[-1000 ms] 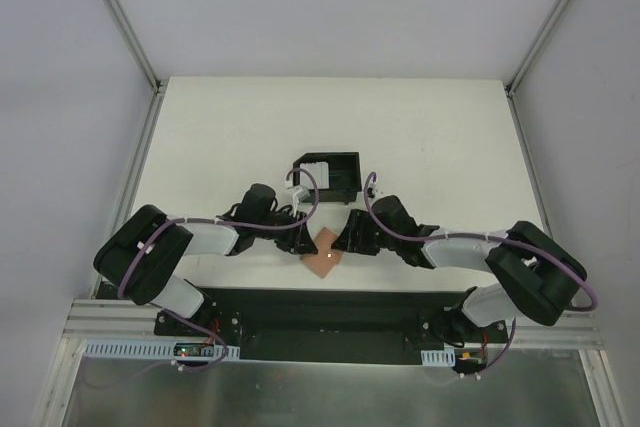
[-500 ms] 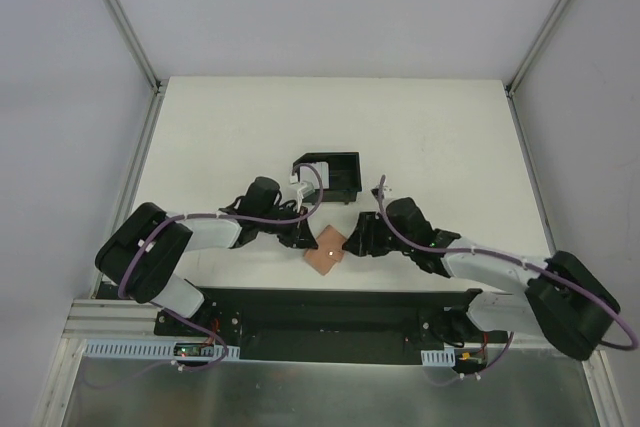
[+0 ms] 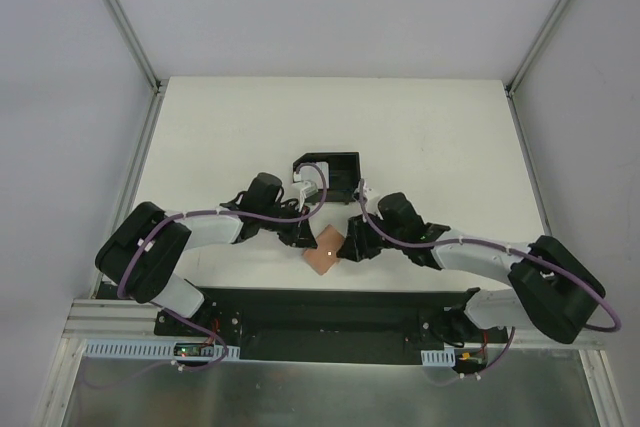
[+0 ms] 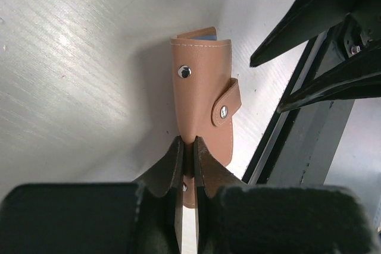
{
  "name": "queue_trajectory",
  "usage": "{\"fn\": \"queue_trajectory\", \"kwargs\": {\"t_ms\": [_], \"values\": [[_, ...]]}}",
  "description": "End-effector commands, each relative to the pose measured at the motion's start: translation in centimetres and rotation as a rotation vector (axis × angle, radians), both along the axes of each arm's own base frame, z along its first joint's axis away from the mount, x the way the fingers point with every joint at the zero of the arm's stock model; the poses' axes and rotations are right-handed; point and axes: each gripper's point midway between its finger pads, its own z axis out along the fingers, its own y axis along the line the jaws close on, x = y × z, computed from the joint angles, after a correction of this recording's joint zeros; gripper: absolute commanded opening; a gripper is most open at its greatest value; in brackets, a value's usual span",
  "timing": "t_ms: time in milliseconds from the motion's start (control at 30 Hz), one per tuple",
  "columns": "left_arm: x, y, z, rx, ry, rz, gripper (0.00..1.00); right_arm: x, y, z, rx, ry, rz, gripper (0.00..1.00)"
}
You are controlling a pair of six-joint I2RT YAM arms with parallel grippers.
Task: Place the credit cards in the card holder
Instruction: Open the card holder at the center of the board.
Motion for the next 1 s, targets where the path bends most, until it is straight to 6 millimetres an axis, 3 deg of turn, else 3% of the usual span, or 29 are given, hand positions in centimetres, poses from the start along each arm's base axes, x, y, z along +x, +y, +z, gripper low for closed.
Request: {"fn": "queue_trajectory", "kwargs": {"t_ms": [0, 433, 633, 967], "values": [[-0.1, -0.5, 0.6, -0.020, -0.025, -0.057, 0.00, 0.5, 2.7, 2.2, 0.117, -0.058, 0.102, 0.44], [-0.6, -0.7, 0.5, -0.034, -0.001, -0.097, 0.00, 1.2, 4.1, -0.2, 0.082, -0.014, 0.152, 0.43], [0.6, -0.6, 0.5, -0.005, -0.032, -0.046, 0.00, -1.4, 3.9, -1.0, 0.098, 0.089, 0.241, 0.33], [2.3, -0.7, 0.3, 0.031, -0.035, 0.031, 0.00, -3.9, 3.6, -1.8, 0.101, 0.199, 0.341, 0.25]]}}
